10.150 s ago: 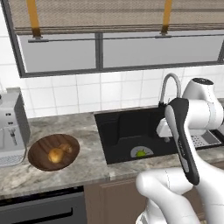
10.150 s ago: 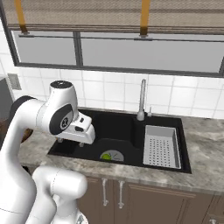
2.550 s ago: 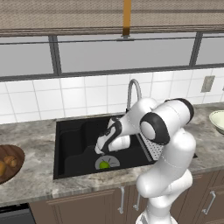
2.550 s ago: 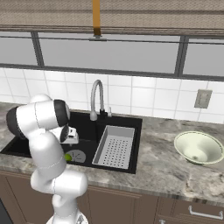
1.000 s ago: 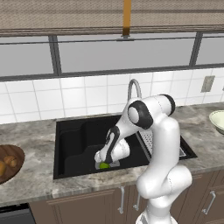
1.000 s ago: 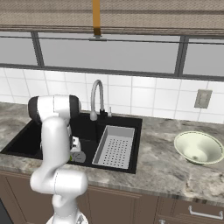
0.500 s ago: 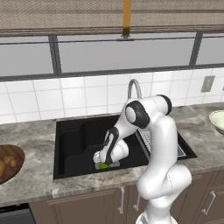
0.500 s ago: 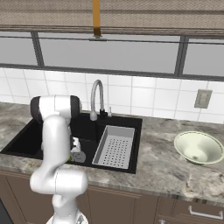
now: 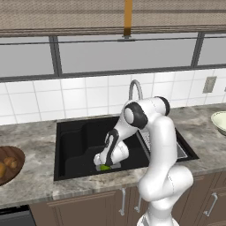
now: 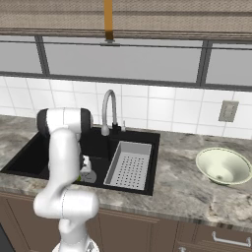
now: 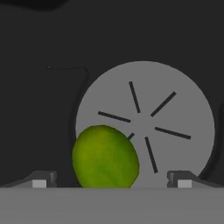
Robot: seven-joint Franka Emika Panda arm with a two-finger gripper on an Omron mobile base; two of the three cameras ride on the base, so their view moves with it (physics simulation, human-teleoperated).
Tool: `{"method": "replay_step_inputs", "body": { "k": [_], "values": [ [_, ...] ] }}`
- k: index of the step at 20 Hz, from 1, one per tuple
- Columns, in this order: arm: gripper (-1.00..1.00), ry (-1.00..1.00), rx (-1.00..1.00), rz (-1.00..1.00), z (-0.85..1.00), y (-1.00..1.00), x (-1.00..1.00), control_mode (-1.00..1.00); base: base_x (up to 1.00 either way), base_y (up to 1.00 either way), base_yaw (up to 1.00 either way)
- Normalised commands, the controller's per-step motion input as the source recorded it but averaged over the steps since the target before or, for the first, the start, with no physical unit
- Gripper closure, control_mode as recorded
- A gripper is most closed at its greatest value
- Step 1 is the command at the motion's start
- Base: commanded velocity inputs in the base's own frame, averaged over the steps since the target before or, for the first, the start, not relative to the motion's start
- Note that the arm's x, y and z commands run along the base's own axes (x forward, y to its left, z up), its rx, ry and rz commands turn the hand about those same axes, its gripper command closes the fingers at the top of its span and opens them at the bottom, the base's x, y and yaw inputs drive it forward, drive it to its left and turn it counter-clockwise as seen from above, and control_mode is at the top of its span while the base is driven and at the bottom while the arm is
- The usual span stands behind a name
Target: Pick the potatos from the cabinet and place them in one bowl. Pick the lime from the sink and place it in the other bowl.
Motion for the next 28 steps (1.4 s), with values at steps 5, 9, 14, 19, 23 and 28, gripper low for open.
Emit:
{"method": "replay_step_inputs", "body": {
  "k": [5, 9, 14, 19, 23, 28],
  "values": [
    [-1.0, 0.0, 0.0, 0.0, -0.22, 0.0, 0.0, -1.0, 0.0, 0.0, 0.0],
    [-1.0, 0.0, 0.0, 0.0, -0.19, 0.06, 0.0, -1.0, 0.0, 0.0, 0.0],
    [-1.0, 0.0, 0.0, 0.0, -0.17, 0.13, 0.0, -1.0, 0.0, 0.0, 0.0],
    [-1.0, 0.0, 0.0, 0.0, -0.18, 0.09, 0.0, -1.0, 0.0, 0.0, 0.0],
    [-1.0, 0.0, 0.0, 0.0, -0.18, 0.03, 0.0, -1.0, 0.0, 0.0, 0.0],
    [-1.0, 0.0, 0.0, 0.0, -0.14, 0.0, 0.0, -1.0, 0.0, 0.0, 0.0]
  ]
}}
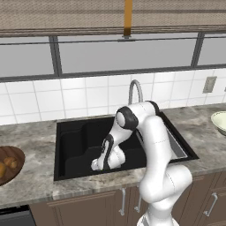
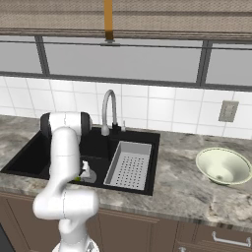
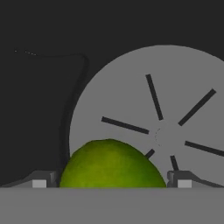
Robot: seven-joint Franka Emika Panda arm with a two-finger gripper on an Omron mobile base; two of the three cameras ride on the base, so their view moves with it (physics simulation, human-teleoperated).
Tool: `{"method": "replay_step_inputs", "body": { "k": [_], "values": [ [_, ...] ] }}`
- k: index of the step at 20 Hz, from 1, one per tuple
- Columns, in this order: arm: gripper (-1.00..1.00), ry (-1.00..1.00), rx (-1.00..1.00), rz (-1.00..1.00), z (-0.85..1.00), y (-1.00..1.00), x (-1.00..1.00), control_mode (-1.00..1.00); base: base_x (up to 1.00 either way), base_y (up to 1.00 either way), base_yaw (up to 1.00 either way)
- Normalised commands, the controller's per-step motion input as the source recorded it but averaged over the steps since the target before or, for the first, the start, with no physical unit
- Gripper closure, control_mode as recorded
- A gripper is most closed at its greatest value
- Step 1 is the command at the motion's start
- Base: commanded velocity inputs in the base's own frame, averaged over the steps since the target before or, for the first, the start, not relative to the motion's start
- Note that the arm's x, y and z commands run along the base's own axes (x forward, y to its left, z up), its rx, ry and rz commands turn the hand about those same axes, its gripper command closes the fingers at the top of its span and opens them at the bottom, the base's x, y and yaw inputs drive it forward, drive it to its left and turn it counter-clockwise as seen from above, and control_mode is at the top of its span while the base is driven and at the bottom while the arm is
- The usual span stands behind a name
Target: Pick the potatos from the cabinet and place them in one bowl. Pick the lime from the sink and place it in the other bowl.
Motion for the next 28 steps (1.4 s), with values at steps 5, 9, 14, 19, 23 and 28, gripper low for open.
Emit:
{"method": "replay_step_inputs", "body": {
  "k": [5, 9, 14, 19, 23, 28],
  "values": [
    [-1.0, 0.0, 0.0, 0.0, -0.01, 0.0, 0.0, -1.0, 0.0, 0.0, 0.0],
    [-1.0, 0.0, 0.0, 0.0, 0.0, 0.0, 0.0, -1.0, 0.0, 0.0, 0.0],
    [-1.0, 0.0, 0.0, 0.0, 0.0, 0.0, 0.0, -1.0, 0.0, 0.0, 0.0],
    [1.0, 0.0, 0.0, 0.0, 0.0, 0.0, 0.0, -1.0, 0.0, 0.0, 0.0],
    [1.0, 0.0, 0.0, 0.0, 0.0, 0.0, 0.0, -1.0, 0.0, 0.0, 0.0],
    [1.0, 0.0, 0.0, 0.0, 0.01, 0.0, 0.0, -1.0, 0.0, 0.0, 0.0]
  ]
}}
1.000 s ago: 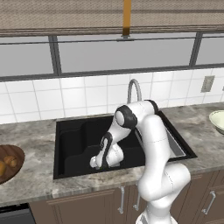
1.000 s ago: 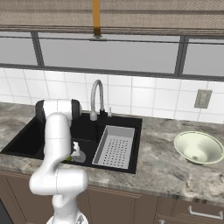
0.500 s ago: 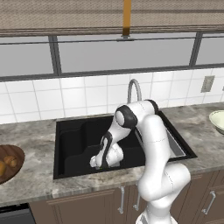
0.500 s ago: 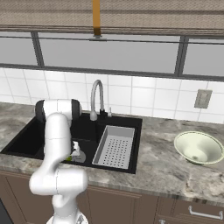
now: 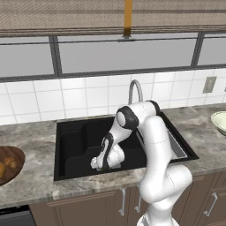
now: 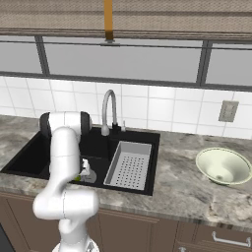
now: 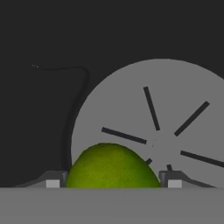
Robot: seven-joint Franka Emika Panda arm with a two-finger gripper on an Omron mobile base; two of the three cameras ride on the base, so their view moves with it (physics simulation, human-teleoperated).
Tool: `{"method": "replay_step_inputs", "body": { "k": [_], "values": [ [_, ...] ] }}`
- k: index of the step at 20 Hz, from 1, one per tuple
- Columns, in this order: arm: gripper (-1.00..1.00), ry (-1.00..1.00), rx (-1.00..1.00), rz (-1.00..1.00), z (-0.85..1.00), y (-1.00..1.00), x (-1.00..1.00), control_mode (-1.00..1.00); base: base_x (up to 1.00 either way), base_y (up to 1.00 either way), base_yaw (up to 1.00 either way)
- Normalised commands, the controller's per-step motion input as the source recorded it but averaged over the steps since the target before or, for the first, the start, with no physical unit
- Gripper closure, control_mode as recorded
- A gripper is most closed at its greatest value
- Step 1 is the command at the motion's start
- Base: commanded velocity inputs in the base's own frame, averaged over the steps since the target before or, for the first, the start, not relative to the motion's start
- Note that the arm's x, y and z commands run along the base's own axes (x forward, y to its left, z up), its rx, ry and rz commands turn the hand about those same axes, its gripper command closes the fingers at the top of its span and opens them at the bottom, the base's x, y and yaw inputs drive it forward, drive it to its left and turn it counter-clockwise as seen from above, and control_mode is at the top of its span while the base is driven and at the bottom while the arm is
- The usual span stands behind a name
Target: Pick the potatos from the cabinet and place them in one bowl. Pick the lime from the sink and place it in the other bowl.
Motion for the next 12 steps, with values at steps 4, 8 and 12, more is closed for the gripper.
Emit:
{"method": "replay_step_inputs", "body": {
  "k": [4, 8, 12],
  "values": [
    [1.0, 0.0, 0.0, 0.0, 0.45, 0.0, 0.05, -1.0, 0.0, 0.0, 0.0],
    [1.0, 0.0, 0.0, 0.0, 0.88, 0.0, 0.01, -1.0, 0.0, 0.0, 0.0],
    [1.0, -0.01, 0.0, 0.0, 0.91, 0.0, 0.0, -1.0, 0.0, 0.0, 0.0]
  ]
}}
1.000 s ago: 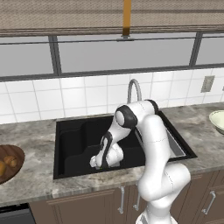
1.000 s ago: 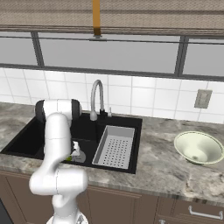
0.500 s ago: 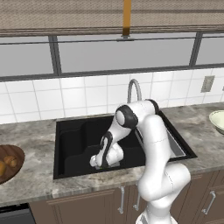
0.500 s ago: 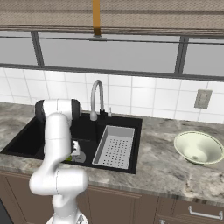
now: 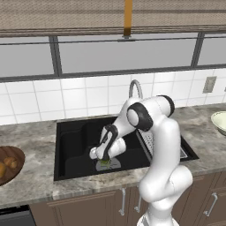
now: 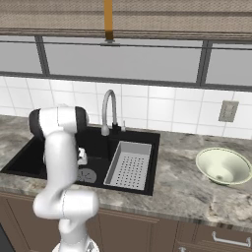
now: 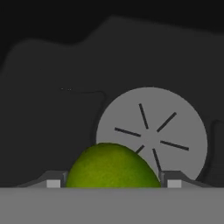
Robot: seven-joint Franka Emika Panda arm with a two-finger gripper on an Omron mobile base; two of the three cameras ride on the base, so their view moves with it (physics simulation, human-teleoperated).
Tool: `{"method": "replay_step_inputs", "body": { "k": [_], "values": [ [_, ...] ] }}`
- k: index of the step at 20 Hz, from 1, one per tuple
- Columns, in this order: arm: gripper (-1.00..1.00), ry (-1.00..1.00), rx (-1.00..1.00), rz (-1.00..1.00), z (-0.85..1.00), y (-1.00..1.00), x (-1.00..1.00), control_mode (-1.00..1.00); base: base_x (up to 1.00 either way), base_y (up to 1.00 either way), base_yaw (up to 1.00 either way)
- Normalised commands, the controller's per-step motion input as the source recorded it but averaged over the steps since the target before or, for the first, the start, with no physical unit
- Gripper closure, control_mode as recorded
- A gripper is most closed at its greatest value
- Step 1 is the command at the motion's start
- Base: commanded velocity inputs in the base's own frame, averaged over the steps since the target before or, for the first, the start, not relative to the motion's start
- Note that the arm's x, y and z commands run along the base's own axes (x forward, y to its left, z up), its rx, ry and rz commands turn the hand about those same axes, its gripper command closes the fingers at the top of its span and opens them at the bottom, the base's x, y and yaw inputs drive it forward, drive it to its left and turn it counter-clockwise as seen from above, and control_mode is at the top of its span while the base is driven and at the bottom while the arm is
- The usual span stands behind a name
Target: Pick the potatos from the cabinet and place them in one bowl. Pick the lime from the sink and place it in the other bowl.
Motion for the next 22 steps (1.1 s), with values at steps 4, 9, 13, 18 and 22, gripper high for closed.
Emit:
{"method": "replay_step_inputs", "body": {
  "k": [4, 9, 13, 18, 22],
  "values": [
    [1.0, 0.0, 0.0, 0.0, 0.76, -0.04, -0.06, -1.0, 0.0, 0.0, 0.0],
    [1.0, 0.0, 0.0, 0.0, 0.71, -0.13, -0.08, -1.0, 0.0, 0.0, 0.0],
    [1.0, 0.0, 0.0, 0.0, 0.52, -0.17, -0.04, -1.0, 0.0, 0.0, 0.0],
    [1.0, 0.0, 0.0, 0.0, 0.51, -0.32, -0.09, -1.0, 0.0, 0.0, 0.0],
    [1.0, 0.0, 0.0, 0.0, 0.45, -0.23, -0.2, -1.0, 0.0, 0.0, 0.0]
  ]
}}
